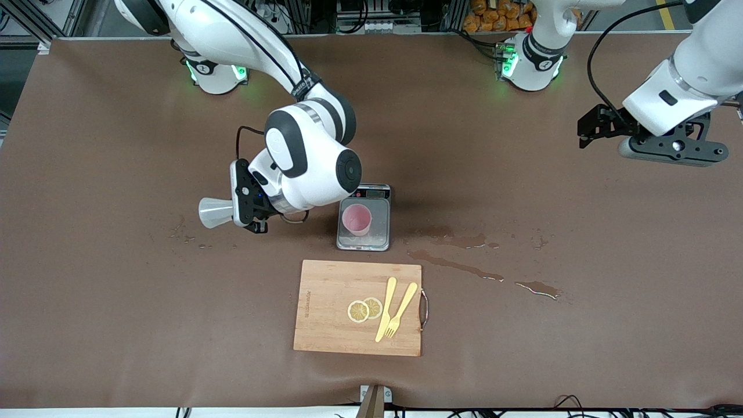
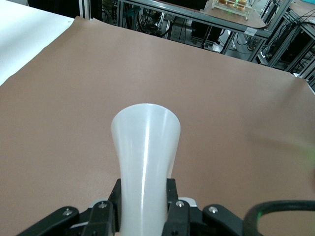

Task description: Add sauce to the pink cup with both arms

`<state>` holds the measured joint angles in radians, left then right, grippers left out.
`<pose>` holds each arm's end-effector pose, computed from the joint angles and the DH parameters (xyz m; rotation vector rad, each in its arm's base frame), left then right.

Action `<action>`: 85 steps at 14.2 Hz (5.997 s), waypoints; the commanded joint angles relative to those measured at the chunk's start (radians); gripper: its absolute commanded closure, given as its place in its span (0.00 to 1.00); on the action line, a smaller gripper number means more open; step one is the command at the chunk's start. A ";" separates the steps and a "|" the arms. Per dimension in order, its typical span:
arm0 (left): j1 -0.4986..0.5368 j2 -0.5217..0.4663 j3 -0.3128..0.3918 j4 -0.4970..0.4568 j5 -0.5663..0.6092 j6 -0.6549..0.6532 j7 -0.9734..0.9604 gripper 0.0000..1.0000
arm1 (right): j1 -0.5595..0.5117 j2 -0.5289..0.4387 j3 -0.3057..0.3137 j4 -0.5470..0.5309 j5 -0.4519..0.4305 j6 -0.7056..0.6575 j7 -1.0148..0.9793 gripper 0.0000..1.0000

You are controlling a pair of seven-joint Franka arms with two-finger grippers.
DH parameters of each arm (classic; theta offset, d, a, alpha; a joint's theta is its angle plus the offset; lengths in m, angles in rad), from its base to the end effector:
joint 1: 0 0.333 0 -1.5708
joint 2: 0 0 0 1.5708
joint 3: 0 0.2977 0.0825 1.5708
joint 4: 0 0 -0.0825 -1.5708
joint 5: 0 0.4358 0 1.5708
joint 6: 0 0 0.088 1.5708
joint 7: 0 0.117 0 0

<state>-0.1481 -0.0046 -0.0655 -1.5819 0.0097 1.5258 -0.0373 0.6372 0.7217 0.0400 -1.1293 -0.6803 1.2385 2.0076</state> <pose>0.5859 -0.1260 0.5894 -3.1121 0.2747 0.0779 0.6149 0.3725 0.3422 1.8248 -1.4628 0.6400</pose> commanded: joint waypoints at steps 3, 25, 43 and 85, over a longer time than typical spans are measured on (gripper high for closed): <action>-0.018 -0.017 0.043 0.006 0.006 -0.018 -0.003 0.00 | 0.018 0.025 0.004 0.020 -0.093 -0.051 -0.070 1.00; -0.002 -0.002 0.033 0.031 0.003 -0.019 0.005 0.00 | 0.023 0.015 0.014 0.025 0.003 0.004 -0.001 1.00; -0.016 0.011 0.032 0.059 0.016 -0.019 -0.013 0.00 | -0.508 -0.120 0.017 -0.032 0.683 0.168 -0.498 1.00; -0.001 -0.021 -0.010 0.063 0.010 -0.053 -0.069 0.00 | -1.002 -0.168 0.020 -0.201 0.946 0.273 -1.366 0.00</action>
<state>-0.1586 -0.0143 -0.0762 -1.5208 0.0096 1.4885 -0.0980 -0.3731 0.6135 0.0469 -1.3506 0.3054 1.5705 0.6407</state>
